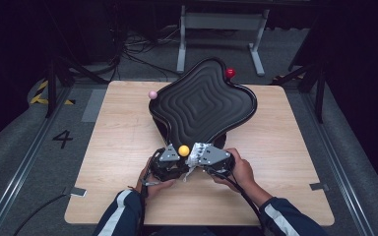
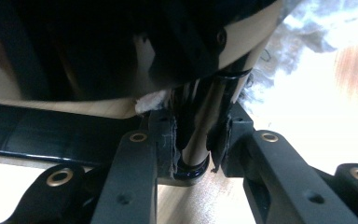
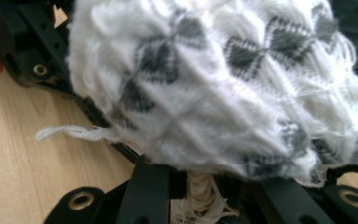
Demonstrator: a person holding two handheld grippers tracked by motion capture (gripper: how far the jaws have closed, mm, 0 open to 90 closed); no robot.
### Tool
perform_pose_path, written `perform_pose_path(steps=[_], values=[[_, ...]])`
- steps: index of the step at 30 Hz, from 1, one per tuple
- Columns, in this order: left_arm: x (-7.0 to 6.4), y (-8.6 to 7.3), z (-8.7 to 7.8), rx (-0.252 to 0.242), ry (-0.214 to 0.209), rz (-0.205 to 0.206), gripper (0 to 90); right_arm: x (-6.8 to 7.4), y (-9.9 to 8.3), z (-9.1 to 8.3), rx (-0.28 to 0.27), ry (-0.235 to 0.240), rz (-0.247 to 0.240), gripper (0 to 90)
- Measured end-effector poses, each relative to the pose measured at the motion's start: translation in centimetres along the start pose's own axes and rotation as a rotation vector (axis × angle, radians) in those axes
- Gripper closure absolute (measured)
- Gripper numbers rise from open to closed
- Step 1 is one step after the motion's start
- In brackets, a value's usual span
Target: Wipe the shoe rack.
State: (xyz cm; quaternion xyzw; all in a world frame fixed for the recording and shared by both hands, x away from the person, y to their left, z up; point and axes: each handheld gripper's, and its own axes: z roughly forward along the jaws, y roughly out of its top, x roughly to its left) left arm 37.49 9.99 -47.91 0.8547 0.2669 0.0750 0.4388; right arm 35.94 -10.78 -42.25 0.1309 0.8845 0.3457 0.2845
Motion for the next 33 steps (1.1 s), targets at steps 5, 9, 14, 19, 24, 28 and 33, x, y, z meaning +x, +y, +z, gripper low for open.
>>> perform_pose_path(steps=[5,9,14,19,24,28,33], values=[[0.1,0.0,0.0,-0.003,0.008,-0.010,70.7,-0.7,-0.5,-0.8,-0.010,0.008,0.030,79.1],[0.1,0.0,-0.1,-0.002,0.010,-0.004,64.3,-1.2,-0.9,-1.8,-0.018,0.003,0.034,79.6],[0.0,-0.2,-0.5,0.020,0.048,0.018,52.3,-1.9,-2.1,-3.3,-0.022,0.012,0.049,80.3],[0.2,-0.6,-1.8,0.084,0.097,0.040,42.1,-2.8,-3.9,-5.1,-0.026,0.015,0.066,80.3],[0.4,-1.4,-2.9,0.119,0.122,0.054,39.0,-3.4,-5.7,-6.1,-0.017,0.016,0.088,80.2],[0.5,-2.1,-3.9,0.141,0.148,0.037,36.2,-3.7,-7.6,-6.8,-0.001,0.037,0.110,80.0],[0.3,-2.7,-4.7,0.149,0.164,0.031,33.9,-3.4,-8.6,-7.1,0.008,0.057,0.109,79.8]])
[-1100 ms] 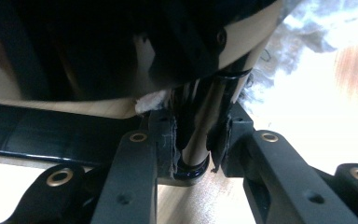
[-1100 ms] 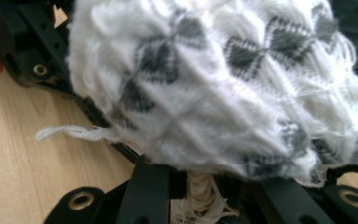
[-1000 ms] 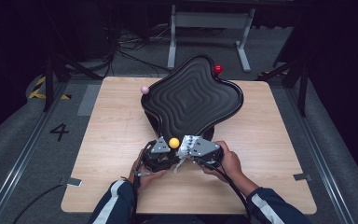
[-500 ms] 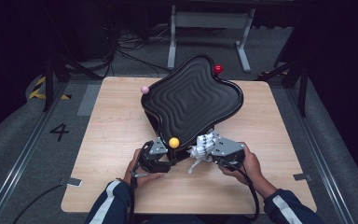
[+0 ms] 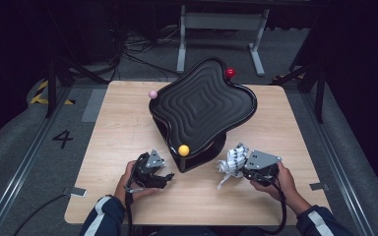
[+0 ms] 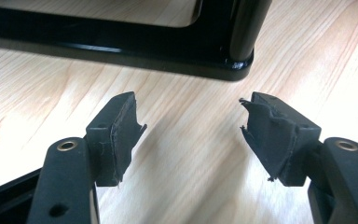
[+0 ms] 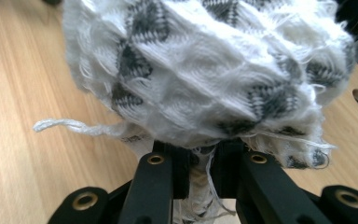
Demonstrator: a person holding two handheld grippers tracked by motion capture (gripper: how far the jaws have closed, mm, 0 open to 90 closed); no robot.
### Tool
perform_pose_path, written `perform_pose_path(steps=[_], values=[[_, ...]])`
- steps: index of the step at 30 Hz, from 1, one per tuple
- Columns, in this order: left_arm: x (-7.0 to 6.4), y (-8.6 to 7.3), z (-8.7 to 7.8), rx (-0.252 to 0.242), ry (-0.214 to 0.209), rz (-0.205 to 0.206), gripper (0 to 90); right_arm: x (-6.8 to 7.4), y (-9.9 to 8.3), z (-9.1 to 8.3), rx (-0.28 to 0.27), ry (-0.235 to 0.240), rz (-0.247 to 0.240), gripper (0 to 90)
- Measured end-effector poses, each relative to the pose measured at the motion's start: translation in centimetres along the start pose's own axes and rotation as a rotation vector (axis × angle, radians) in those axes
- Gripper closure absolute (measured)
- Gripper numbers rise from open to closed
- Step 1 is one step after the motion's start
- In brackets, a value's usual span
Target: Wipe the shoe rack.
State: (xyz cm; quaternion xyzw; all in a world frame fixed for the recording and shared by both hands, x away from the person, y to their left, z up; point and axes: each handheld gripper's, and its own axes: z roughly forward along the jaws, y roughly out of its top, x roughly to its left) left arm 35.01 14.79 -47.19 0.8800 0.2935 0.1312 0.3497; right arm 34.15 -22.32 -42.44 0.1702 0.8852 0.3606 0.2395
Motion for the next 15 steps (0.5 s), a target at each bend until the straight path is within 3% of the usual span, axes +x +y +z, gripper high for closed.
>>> perform_pose_path(steps=[4,12,15], values=[[0.1,-1.0,-0.7,0.023,0.012,-0.002,32.0,0.8,-0.5,-0.3,-0.004,0.042,-0.010,79.1],[0.6,-3.2,-2.1,0.023,0.029,-0.066,29.5,3.4,-0.6,0.0,-0.002,0.154,-0.057,77.9],[0.9,-3.7,-2.6,0.021,0.035,-0.072,27.9,4.1,-0.4,0.4,0.003,0.182,-0.073,77.8]])
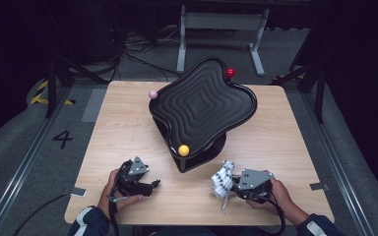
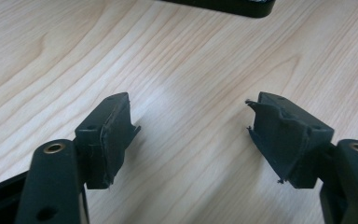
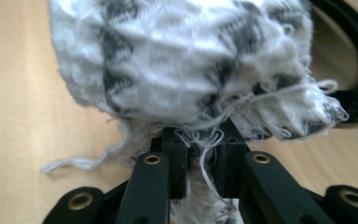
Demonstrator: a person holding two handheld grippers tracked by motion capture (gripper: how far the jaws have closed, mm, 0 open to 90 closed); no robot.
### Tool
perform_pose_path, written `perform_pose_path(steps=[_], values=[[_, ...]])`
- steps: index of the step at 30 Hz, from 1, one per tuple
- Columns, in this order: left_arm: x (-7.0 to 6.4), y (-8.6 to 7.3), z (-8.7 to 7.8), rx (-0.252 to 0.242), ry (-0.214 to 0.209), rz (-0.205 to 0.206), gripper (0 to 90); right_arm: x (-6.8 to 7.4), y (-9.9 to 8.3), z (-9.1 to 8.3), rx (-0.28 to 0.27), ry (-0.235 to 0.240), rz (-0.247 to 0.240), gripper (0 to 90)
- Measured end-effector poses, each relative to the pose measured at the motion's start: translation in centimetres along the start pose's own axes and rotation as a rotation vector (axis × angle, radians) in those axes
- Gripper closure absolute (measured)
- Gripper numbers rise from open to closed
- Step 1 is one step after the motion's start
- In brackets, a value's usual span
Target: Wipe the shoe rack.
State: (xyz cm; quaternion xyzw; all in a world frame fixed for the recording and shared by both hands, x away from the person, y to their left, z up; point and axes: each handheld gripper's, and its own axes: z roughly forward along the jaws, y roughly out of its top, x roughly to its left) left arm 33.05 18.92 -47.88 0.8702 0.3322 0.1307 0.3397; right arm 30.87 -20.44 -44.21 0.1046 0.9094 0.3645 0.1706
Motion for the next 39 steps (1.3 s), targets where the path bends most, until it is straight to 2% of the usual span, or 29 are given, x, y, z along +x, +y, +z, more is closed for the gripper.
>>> perform_pose_path(steps=[2,4,7,12,17,21,25,31,36,39], values=[[0.2,-0.5,-0.3,-0.005,0.003,-0.023,27.2,0.5,0.2,0.6,0.006,0.018,-0.017,77.8],[0.5,-0.8,-0.5,-0.012,0.009,-0.017,26.9,0.8,0.4,1.0,0.011,0.030,-0.026,77.7],[0.7,-1.2,-0.8,-0.024,0.014,-0.035,26.4,1.2,0.4,1.9,0.022,0.039,-0.038,77.4],[0.8,-1.1,-0.7,-0.020,0.016,-0.025,24.6,1.6,0.5,3.4,0.044,0.053,-0.056,74.9],[0.7,-1.1,-0.6,-0.020,0.017,-0.032,24.2,1.5,0.4,3.6,0.035,0.051,-0.046,69.5],[0.7,-1.1,-0.6,-0.020,0.018,-0.032,24.0,1.1,0.5,3.0,0.022,0.040,-0.038,65.1],[0.7,-1.1,-0.6,-0.021,0.017,-0.033,23.9,-0.1,0.5,1.4,-0.025,0.003,0.003,58.0],[0.7,-1.1,-0.6,-0.020,0.017,-0.031,23.8,-1.6,0.2,-0.8,-0.068,-0.038,0.056,53.9],[0.7,-1.0,-0.6,-0.017,0.015,-0.030,23.7,-2.5,-0.2,-2.0,-0.077,-0.087,0.063,51.9],[0.7,-1.0,-0.6,-0.017,0.014,-0.031,23.7,-3.0,-0.6,-2.6,-0.063,-0.121,0.070,50.2]])
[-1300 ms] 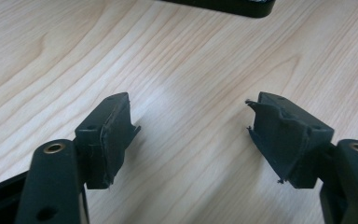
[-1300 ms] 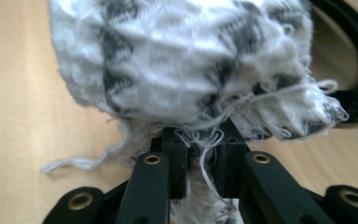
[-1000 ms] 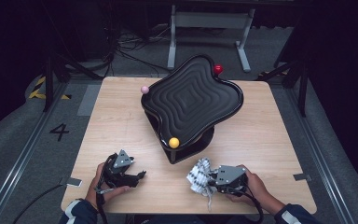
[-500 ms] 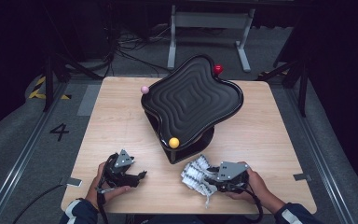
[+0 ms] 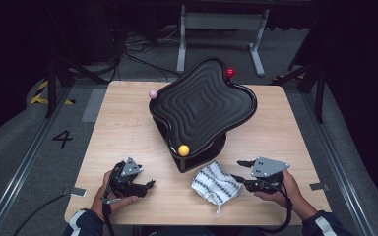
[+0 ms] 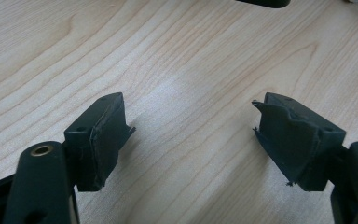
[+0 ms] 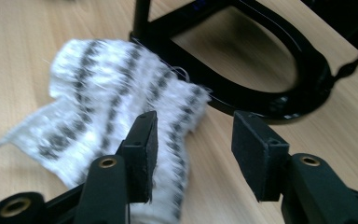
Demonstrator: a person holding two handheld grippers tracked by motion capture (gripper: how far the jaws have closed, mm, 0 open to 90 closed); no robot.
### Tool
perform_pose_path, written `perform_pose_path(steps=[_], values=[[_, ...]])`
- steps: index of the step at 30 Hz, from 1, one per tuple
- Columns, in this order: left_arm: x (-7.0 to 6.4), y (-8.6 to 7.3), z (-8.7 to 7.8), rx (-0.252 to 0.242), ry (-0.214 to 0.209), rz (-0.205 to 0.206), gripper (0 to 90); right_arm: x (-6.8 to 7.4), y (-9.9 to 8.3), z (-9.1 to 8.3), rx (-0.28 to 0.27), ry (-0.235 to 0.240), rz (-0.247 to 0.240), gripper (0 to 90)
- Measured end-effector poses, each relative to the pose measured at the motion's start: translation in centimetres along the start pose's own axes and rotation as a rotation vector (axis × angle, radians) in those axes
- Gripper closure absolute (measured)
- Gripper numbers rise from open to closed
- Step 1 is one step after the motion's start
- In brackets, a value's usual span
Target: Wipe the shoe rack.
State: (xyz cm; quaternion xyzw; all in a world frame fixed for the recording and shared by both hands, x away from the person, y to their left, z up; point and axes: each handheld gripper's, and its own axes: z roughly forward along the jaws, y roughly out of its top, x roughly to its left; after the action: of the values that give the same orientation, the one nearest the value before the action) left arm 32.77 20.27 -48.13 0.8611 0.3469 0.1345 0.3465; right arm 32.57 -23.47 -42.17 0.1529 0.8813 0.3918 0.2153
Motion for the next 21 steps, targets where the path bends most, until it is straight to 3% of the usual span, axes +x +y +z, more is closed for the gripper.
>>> perform_pose_path(steps=[9,13,17,21], values=[[0.0,0.0,0.0,0.001,0.000,0.000,23.7,-2.0,-1.9,-1.3,0.018,-0.088,0.061,47.7],[0.0,0.0,0.0,0.001,0.000,-0.001,23.6,-3.0,-3.0,-1.5,0.052,-0.153,0.066,46.2],[0.0,0.0,0.0,0.001,0.000,-0.001,23.6,-3.9,-4.5,-1.4,0.097,-0.176,0.086,44.8],[0.0,0.1,0.0,0.003,0.000,0.006,23.5,-4.5,-5.7,-1.4,0.139,-0.168,0.109,42.7]])
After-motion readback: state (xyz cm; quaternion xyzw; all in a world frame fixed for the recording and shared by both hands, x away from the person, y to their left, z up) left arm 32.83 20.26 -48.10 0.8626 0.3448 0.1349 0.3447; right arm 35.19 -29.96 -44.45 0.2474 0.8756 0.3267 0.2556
